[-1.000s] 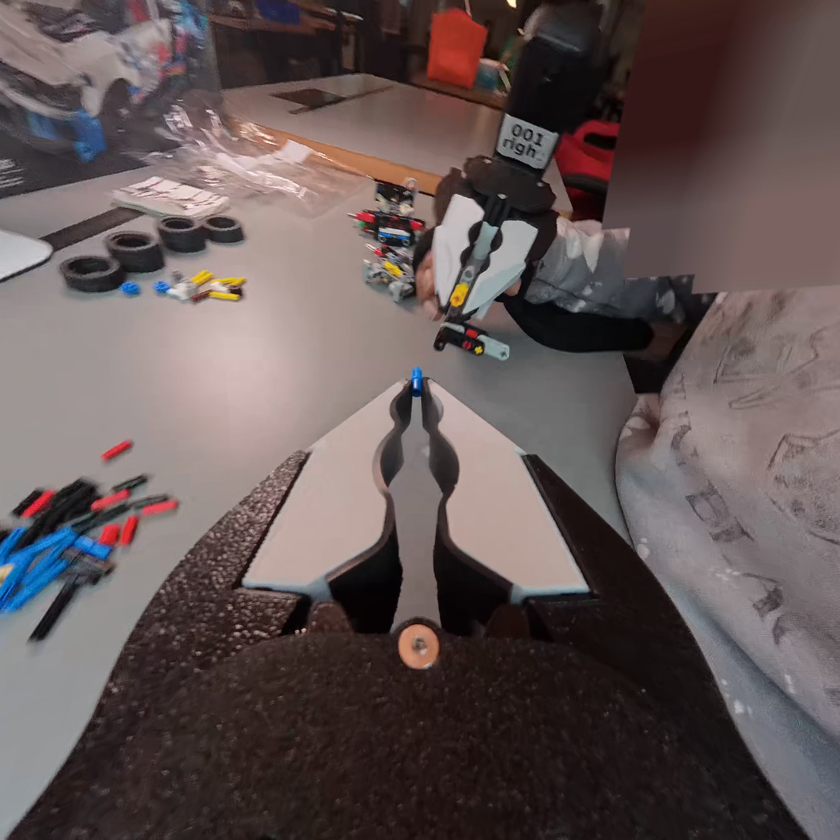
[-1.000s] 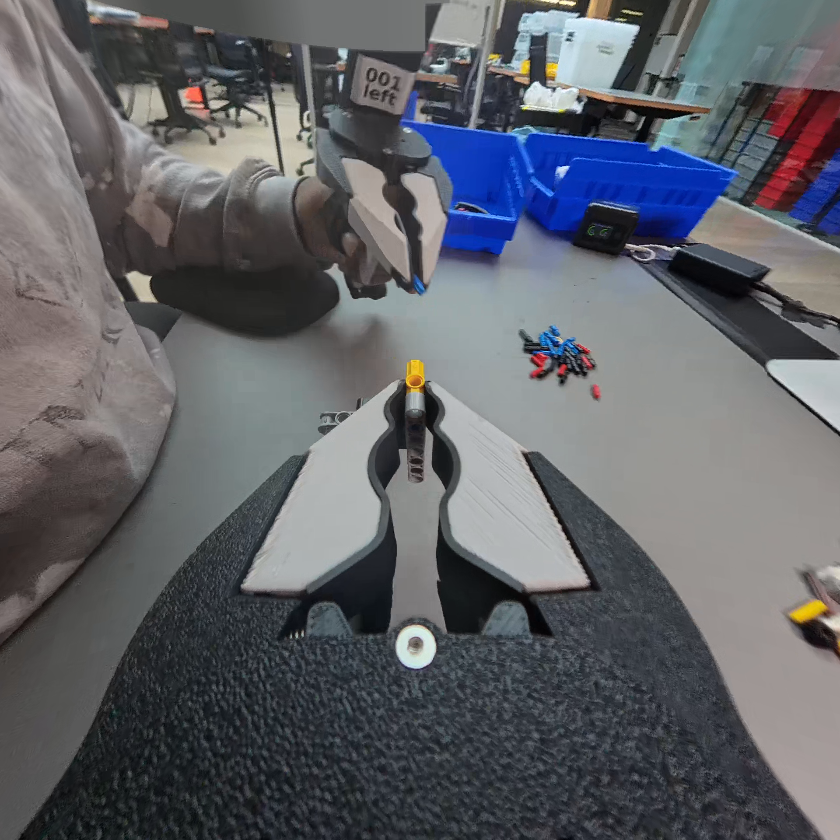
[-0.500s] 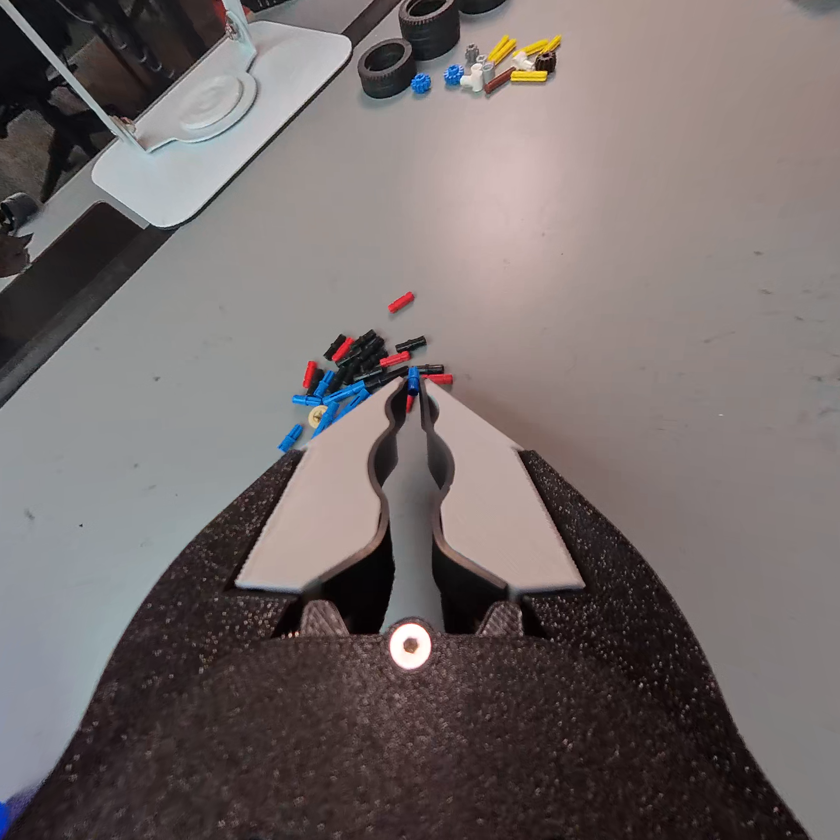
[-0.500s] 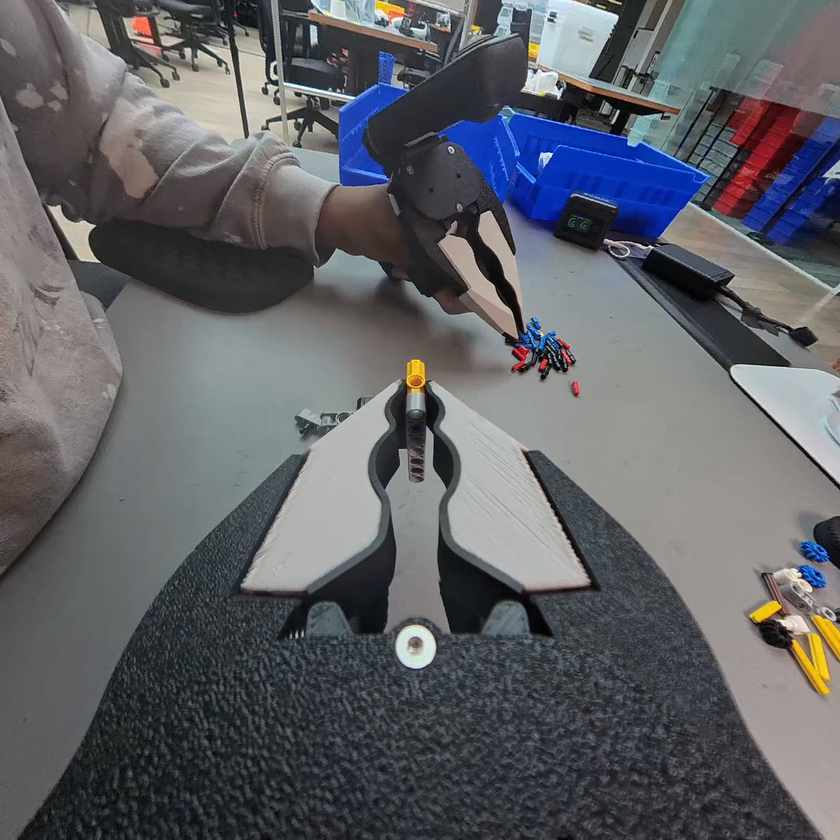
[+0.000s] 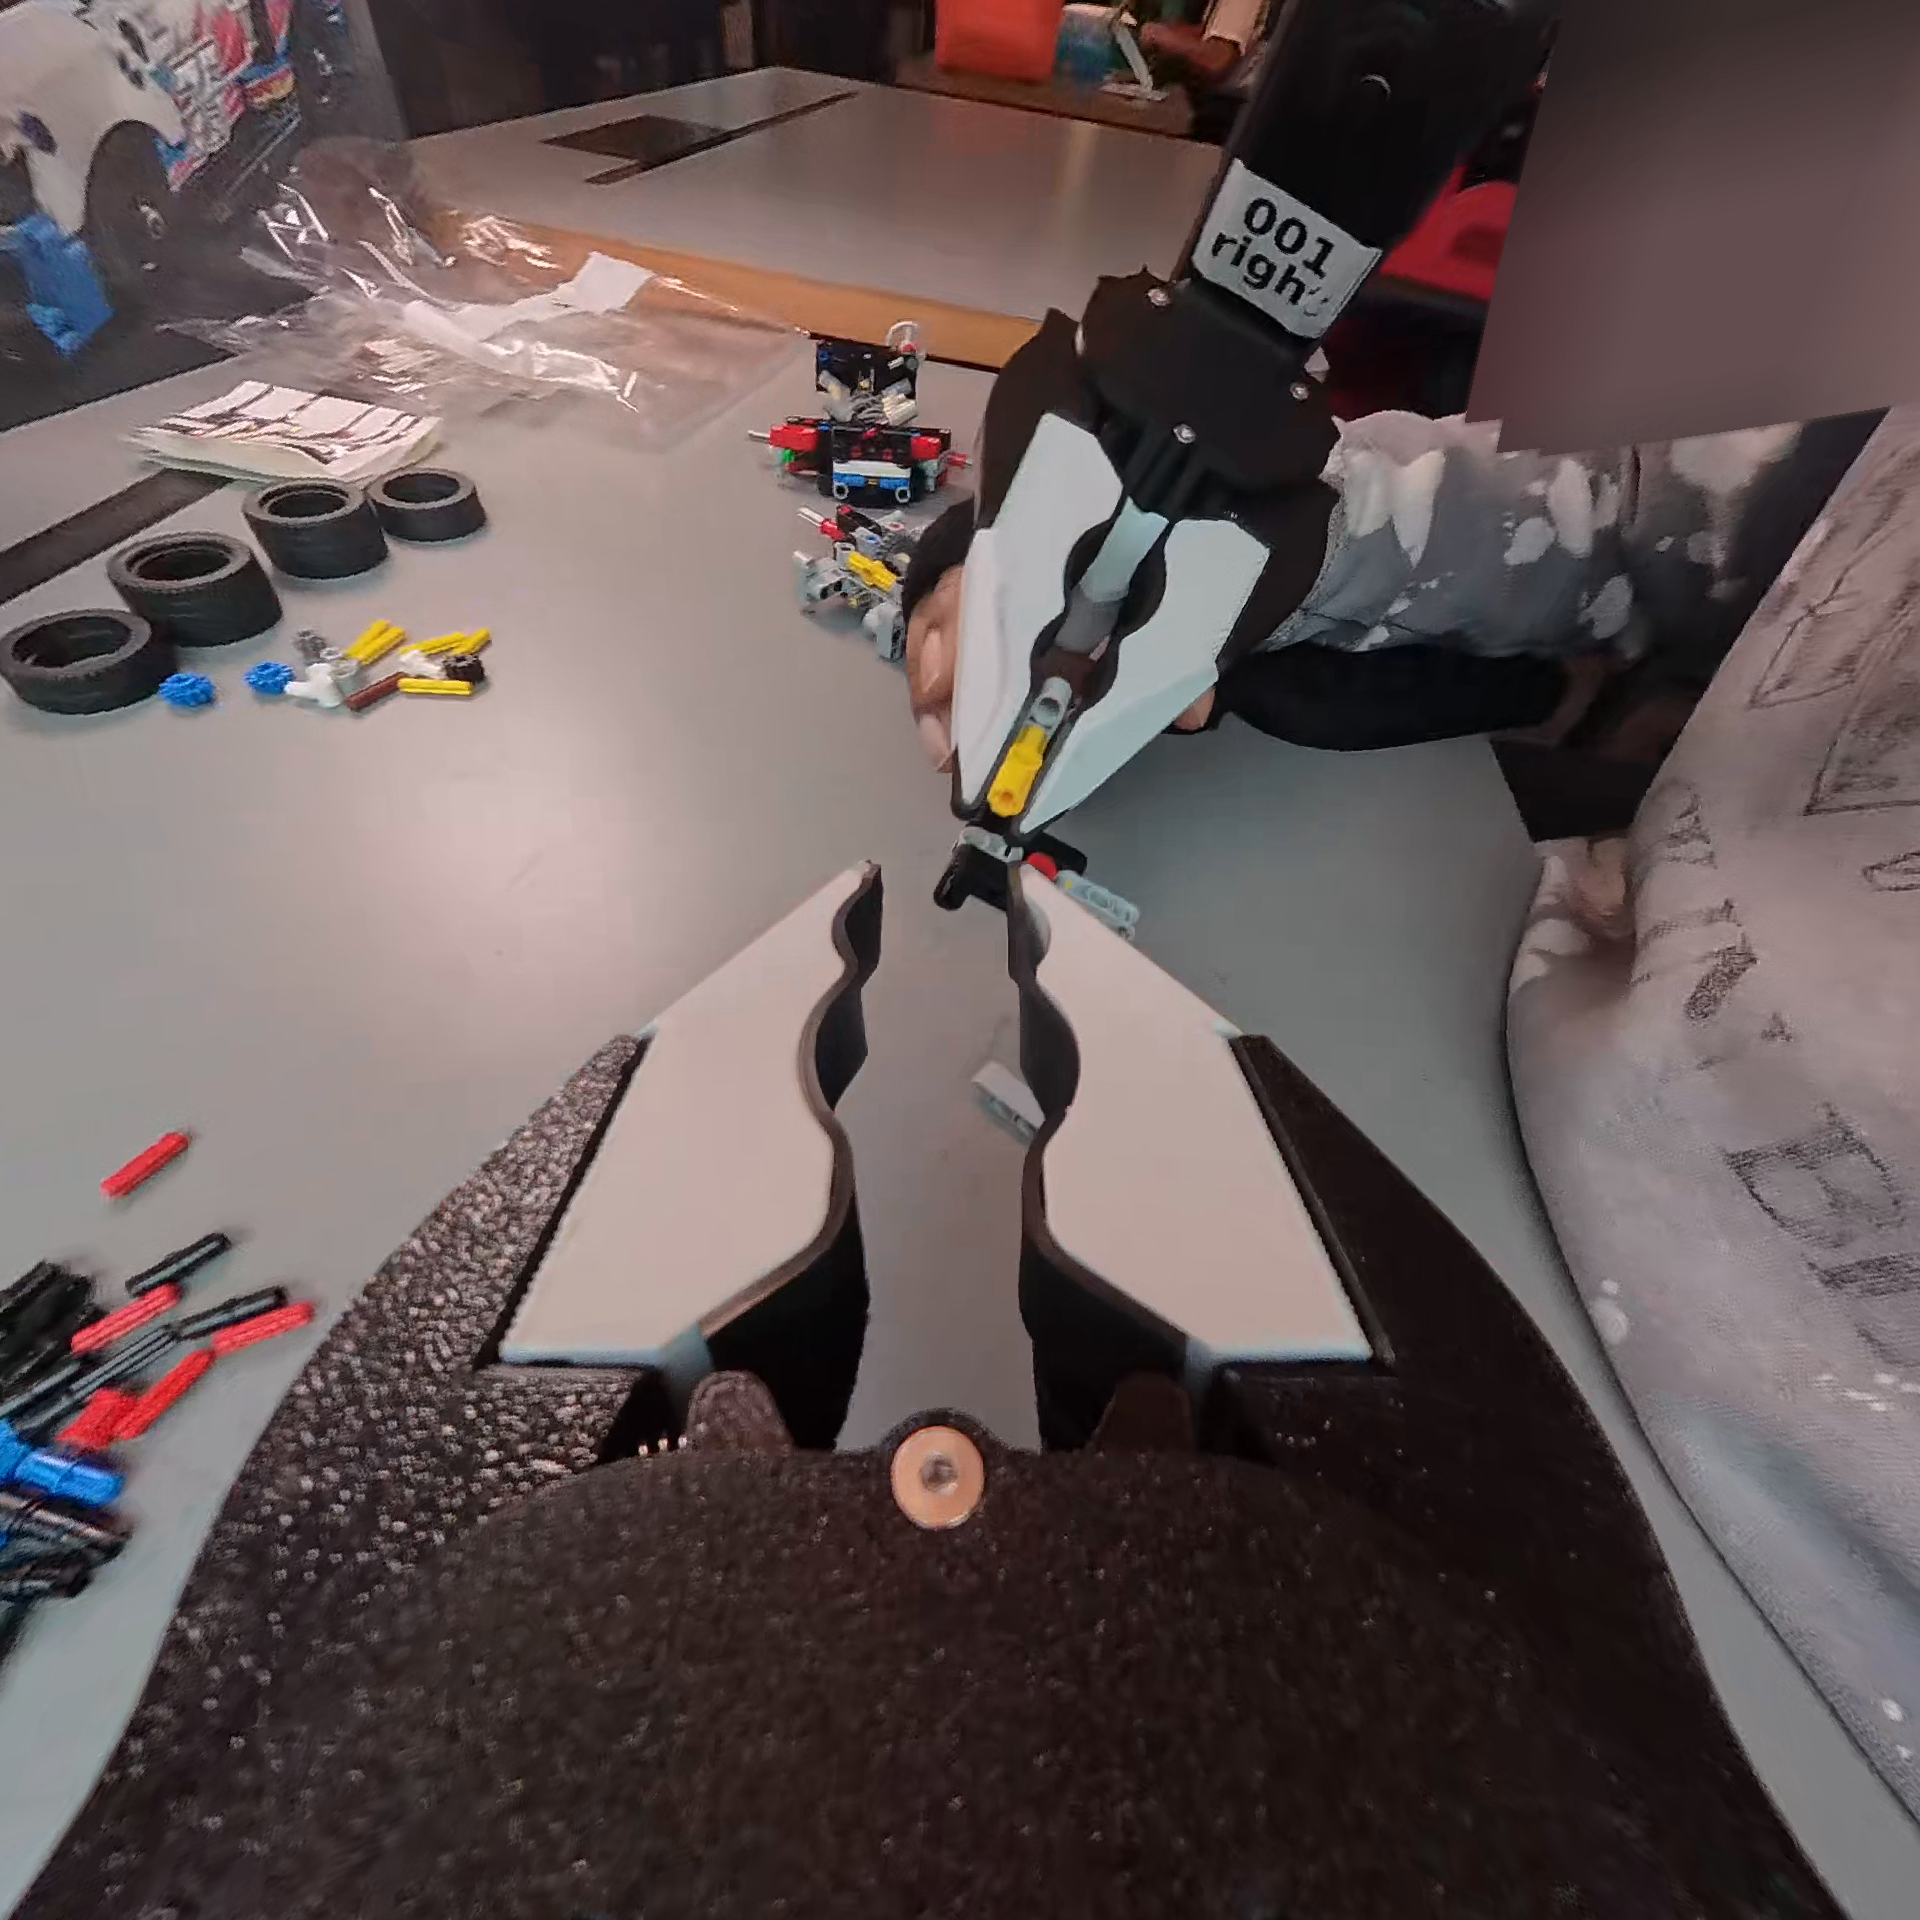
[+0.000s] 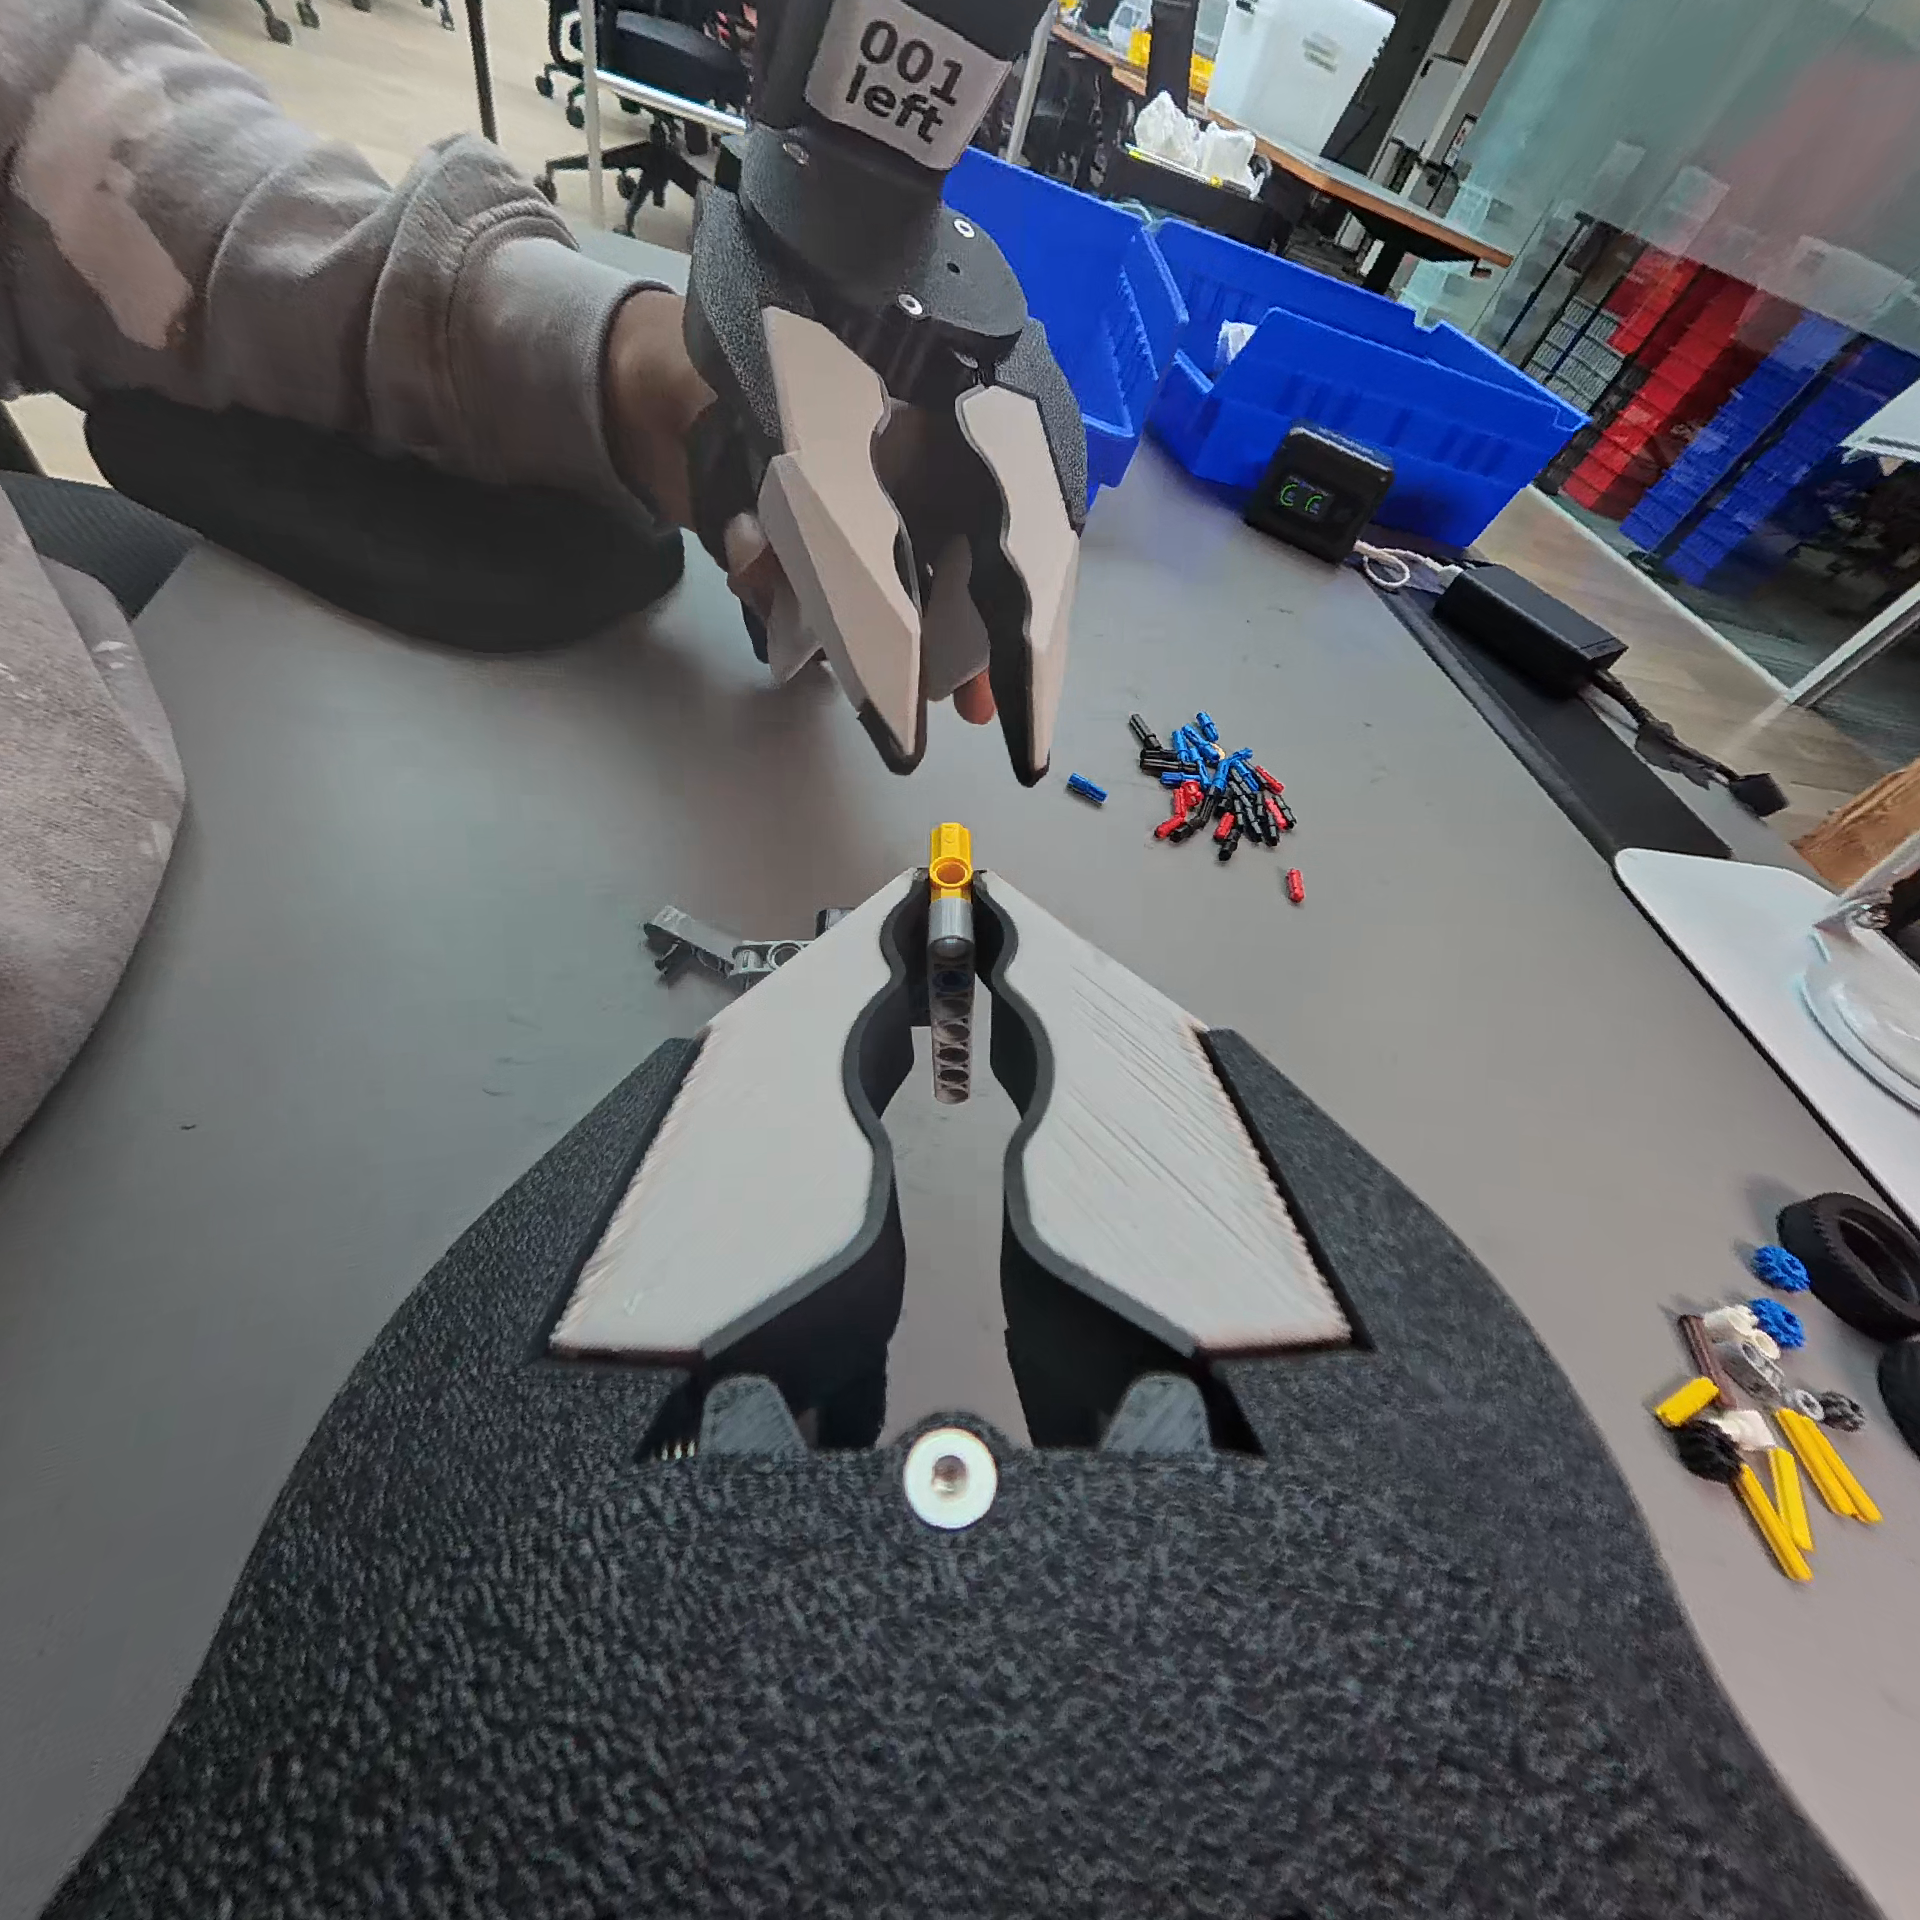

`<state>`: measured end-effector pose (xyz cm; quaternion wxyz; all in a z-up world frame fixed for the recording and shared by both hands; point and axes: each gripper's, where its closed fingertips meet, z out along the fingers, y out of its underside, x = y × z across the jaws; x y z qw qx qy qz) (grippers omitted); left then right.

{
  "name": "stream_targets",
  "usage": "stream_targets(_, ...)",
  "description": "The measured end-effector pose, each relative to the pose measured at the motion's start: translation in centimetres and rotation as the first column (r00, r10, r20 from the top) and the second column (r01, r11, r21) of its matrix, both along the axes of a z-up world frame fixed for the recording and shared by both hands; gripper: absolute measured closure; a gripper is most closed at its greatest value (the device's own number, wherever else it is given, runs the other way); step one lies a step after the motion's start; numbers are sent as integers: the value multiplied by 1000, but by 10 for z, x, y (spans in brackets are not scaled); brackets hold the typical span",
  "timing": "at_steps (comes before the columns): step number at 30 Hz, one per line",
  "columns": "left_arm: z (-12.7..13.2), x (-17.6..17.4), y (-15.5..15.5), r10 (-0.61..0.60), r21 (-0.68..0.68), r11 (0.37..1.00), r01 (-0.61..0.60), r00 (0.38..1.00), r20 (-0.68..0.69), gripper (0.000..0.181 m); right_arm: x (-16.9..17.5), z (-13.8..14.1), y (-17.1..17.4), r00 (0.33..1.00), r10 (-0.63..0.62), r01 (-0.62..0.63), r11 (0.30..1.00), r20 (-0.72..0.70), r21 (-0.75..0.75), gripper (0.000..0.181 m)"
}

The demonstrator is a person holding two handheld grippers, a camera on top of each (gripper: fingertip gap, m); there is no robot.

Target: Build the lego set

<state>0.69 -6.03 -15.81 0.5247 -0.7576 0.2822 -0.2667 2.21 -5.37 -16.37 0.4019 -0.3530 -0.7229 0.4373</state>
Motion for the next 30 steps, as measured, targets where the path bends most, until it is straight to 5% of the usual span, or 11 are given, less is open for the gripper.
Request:
stream_targets(7,-9,26,-4,-54,7,998,55,996,-73,169,-1,-7,-10,999,25,-26,999,32,21,175)
stream_targets(22,-12,25,-6,-50,-139,989,57,997,51,175,-5,-17,-15,996,16,-19,999,85,32,175)
stream_targets(30,4,20,-14,-82,-96,991,95,988,128,174,4,3,-14,998,62,-63,998,-23,-17,174)
